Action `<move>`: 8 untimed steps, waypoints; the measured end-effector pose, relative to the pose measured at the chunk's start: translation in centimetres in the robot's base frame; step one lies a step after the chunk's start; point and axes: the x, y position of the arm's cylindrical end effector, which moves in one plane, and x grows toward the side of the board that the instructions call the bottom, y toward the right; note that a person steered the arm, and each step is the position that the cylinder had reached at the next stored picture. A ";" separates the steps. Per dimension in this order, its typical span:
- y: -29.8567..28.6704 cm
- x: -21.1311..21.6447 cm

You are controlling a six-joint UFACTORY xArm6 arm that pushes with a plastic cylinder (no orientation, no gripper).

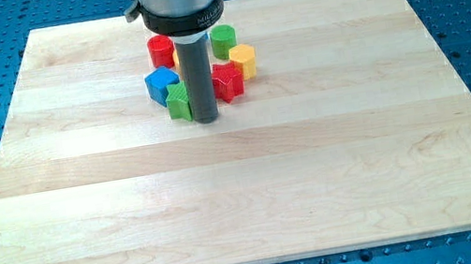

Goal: Adjust the green star below the heart

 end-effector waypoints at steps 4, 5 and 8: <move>-0.1 3.3; -3.7 4.4; -8.6 0.4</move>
